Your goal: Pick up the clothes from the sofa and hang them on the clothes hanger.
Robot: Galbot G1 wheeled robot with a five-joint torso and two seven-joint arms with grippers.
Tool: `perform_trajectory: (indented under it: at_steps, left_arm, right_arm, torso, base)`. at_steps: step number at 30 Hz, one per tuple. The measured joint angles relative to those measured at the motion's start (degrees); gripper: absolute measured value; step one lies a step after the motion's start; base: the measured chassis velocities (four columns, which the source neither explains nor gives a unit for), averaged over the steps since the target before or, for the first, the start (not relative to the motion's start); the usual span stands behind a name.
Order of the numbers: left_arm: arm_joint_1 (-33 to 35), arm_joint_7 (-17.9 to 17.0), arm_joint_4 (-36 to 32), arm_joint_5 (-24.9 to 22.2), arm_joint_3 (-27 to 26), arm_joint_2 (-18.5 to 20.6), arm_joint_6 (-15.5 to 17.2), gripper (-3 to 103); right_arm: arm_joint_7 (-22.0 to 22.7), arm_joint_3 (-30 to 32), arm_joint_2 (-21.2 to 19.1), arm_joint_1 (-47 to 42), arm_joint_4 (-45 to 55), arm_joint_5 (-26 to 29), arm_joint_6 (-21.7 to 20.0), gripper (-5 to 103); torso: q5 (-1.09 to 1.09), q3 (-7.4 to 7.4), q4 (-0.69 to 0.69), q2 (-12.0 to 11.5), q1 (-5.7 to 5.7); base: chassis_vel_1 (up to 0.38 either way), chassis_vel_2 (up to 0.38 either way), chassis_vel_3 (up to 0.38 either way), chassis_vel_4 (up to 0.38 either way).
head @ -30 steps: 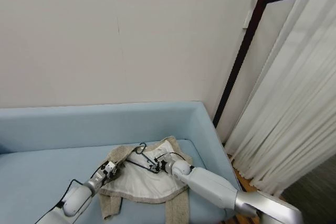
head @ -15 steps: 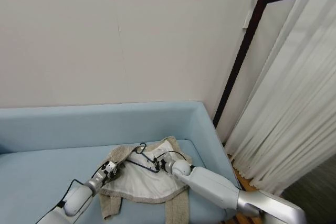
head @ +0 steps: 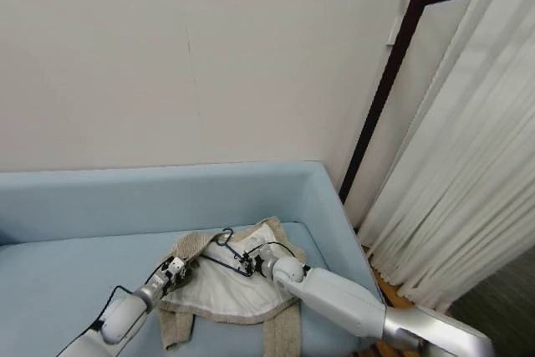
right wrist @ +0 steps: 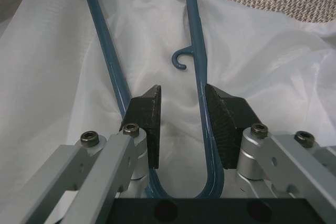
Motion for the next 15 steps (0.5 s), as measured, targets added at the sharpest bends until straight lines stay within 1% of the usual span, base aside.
perform_trajectory:
  at_steps: [1,3,4,5,6,7,9,15]
  left_arm:
    - [0.00,0.00,-0.08,0.00,-0.08,0.03,0.00,1]
    - [0.07,0.01,-0.30,0.00,-0.27,0.12,-0.01,1]
    - [0.07,0.01,-0.30,0.00,-0.27,0.12,-0.01,1]
    - [0.16,0.01,-0.37,0.00,-0.38,0.15,-0.01,1]
    - [0.21,0.02,-0.40,0.00,-0.46,0.16,-0.02,1]
    - [0.28,0.02,-0.42,0.00,-0.55,0.16,-0.04,1]
    - [0.41,0.05,-0.44,0.00,-0.64,0.16,-0.06,1]
    - [0.53,0.20,-0.51,-0.01,-0.66,0.10,-0.12,1]
  right_arm:
    - [0.08,-0.03,0.00,-0.16,0.00,-0.02,-0.05,30]
    - [0.17,-0.05,-0.03,-0.53,-0.17,-0.04,-0.08,27]
    - [0.17,-0.05,-0.03,-0.53,-0.17,-0.04,-0.08,27]
    - [0.17,-0.05,-0.15,-0.66,-0.26,-0.06,-0.09,22]
    - [0.15,-0.04,-0.28,-0.74,-0.32,-0.10,-0.10,22]
    - [0.13,-0.05,-0.39,-0.79,-0.44,-0.14,-0.10,18]
    - [0.12,-0.04,-0.49,-0.87,-0.80,-0.39,-0.11,13]
    - [0.14,0.00,-0.89,-0.94,-0.89,-0.80,-0.11,7]
  torso:
    - [0.00,0.00,0.00,0.00,0.00]
    - [0.01,0.00,0.00,0.00,0.00]
    - [0.01,0.00,0.00,0.00,0.00]
    - [0.00,0.00,0.00,0.00,0.00]
    - [0.00,0.00,0.00,0.00,0.00]
    - [0.00,0.00,0.00,0.00,0.00]
    - [0.00,0.00,0.00,0.00,0.00]
    - [0.00,0.00,0.00,0.00,0.00]
  base:
    - [0.000,0.000,0.000,0.000]
    - [0.000,0.000,0.000,0.000]
    - [0.000,0.000,0.000,0.000]
    - [0.000,0.000,0.000,0.000]
    - [0.000,0.000,0.000,0.000]
    - [0.000,0.000,0.000,0.000]
    - [0.000,0.000,0.000,0.000]
    - [0.000,0.000,0.000,0.000]
